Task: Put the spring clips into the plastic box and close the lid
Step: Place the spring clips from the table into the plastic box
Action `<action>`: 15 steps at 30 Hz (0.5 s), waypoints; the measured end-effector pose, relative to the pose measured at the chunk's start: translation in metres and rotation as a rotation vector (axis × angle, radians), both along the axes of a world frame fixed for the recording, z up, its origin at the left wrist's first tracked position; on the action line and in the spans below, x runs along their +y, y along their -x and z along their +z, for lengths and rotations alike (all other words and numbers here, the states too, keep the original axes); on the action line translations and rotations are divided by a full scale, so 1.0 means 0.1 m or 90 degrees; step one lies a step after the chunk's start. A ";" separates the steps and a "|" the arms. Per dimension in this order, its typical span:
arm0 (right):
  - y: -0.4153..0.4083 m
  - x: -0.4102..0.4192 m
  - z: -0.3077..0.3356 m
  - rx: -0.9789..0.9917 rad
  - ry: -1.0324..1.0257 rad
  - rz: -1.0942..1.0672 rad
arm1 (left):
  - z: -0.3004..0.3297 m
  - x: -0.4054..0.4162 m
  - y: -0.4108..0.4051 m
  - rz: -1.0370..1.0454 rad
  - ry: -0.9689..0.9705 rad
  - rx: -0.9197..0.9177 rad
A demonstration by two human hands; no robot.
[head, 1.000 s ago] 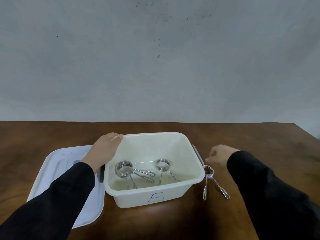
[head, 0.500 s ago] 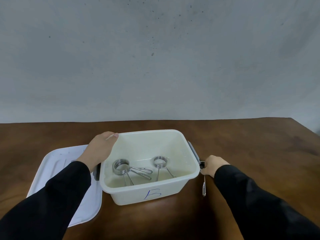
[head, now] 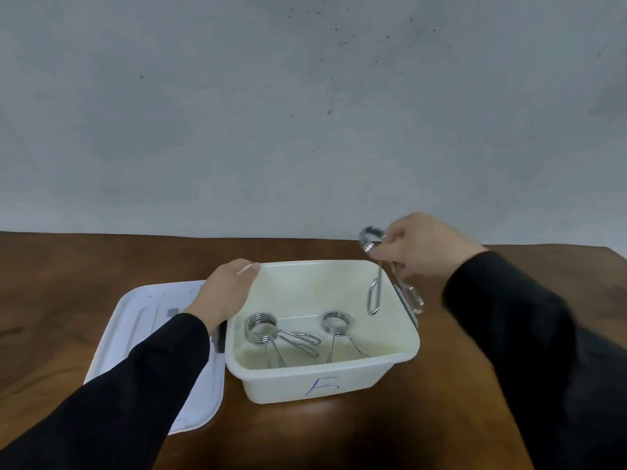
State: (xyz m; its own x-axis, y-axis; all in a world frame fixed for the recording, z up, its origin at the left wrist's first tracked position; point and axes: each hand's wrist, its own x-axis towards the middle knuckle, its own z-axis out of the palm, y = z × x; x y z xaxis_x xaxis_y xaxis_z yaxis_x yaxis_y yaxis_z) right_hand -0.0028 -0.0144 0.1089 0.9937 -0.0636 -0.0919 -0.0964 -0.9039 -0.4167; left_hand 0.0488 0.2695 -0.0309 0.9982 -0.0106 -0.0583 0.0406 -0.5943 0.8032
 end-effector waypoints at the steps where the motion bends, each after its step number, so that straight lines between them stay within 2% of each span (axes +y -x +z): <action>1: -0.05 0.18 -0.11 0.042 0.050 0.031 | -0.01 0.00 0.00 0.000 0.008 -0.001; 3: -0.20 0.43 -0.50 0.130 0.178 0.078 | -0.02 0.01 0.01 -0.002 0.032 -0.006; 6: -0.44 0.52 -1.14 0.178 0.304 0.076 | -0.03 0.03 0.00 -0.016 0.047 -0.013; 10: -0.50 0.48 -1.52 0.235 0.267 0.047 | -0.04 0.04 -0.01 -0.021 0.047 -0.016; 15: -0.55 0.47 -1.62 0.255 0.260 0.044 | -0.07 0.06 -0.04 -0.016 0.051 -0.010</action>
